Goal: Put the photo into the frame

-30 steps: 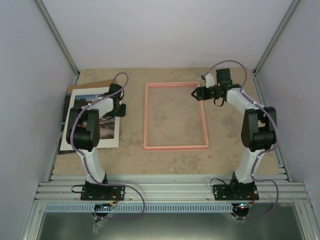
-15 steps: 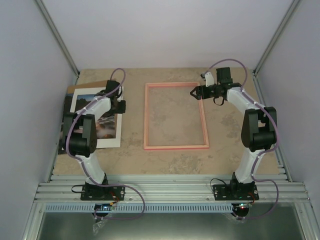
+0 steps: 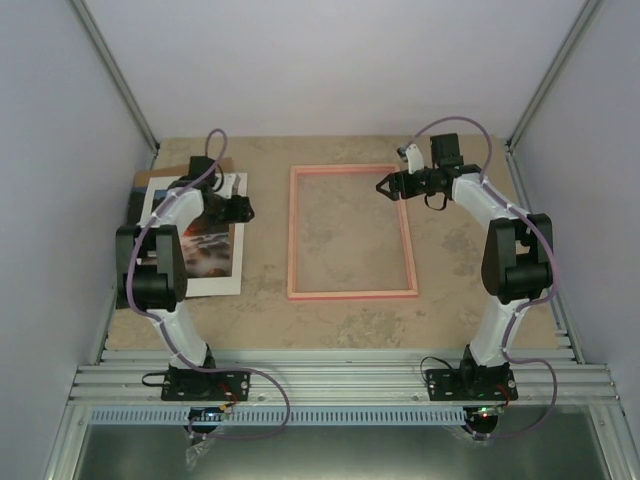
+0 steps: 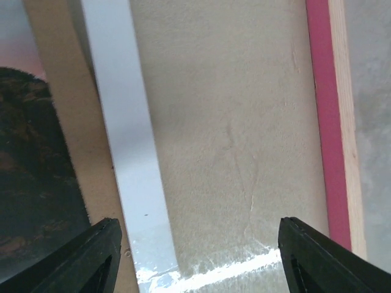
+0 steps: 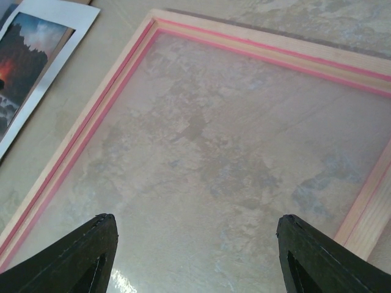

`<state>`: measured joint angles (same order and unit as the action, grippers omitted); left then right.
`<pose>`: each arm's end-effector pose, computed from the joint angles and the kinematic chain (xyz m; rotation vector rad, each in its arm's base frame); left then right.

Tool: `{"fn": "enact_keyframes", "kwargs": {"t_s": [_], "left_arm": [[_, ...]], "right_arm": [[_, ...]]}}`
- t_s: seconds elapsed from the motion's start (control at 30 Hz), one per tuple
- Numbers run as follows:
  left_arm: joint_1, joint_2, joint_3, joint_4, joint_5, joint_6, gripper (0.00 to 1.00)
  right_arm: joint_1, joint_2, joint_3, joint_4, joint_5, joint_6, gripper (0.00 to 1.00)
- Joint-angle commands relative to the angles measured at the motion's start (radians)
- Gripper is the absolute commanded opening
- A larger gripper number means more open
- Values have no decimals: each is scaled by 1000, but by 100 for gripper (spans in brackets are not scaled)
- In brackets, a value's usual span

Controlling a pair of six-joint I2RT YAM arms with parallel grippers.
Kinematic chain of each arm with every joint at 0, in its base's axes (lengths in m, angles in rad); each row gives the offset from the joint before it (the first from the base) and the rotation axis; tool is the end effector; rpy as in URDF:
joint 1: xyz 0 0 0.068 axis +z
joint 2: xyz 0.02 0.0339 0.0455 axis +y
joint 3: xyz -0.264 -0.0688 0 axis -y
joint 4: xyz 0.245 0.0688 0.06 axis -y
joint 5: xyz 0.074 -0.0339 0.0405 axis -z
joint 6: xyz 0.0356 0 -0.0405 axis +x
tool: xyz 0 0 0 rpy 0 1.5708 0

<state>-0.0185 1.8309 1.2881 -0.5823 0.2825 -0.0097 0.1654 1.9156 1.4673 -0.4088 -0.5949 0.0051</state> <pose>0.3751 -0.0169 0.1958 0.0980 2.6745 -0.3889 0.4147 0.0895 0.2316 -0.4591 2.3377 0.7981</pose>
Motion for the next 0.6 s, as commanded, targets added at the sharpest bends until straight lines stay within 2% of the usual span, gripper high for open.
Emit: {"fn": "enact_keyframes", "kwargs": {"t_s": [0.0,0.17,0.47,0.57], "left_arm": [[97,42,41,-47,244,82,73],[173,142,96,-106,369,115,70],[217,256,118,-122,449,117,64],[219,300,137,-144,515,136,62]], "right_arm": [[2,-29,17,-40,-31,-56,73],[2,-30,15,-51,-36,-62,73],[2,-35,16,-59,-20,-59,73],[2,-32,18,-63,-15,-61,73]]}}
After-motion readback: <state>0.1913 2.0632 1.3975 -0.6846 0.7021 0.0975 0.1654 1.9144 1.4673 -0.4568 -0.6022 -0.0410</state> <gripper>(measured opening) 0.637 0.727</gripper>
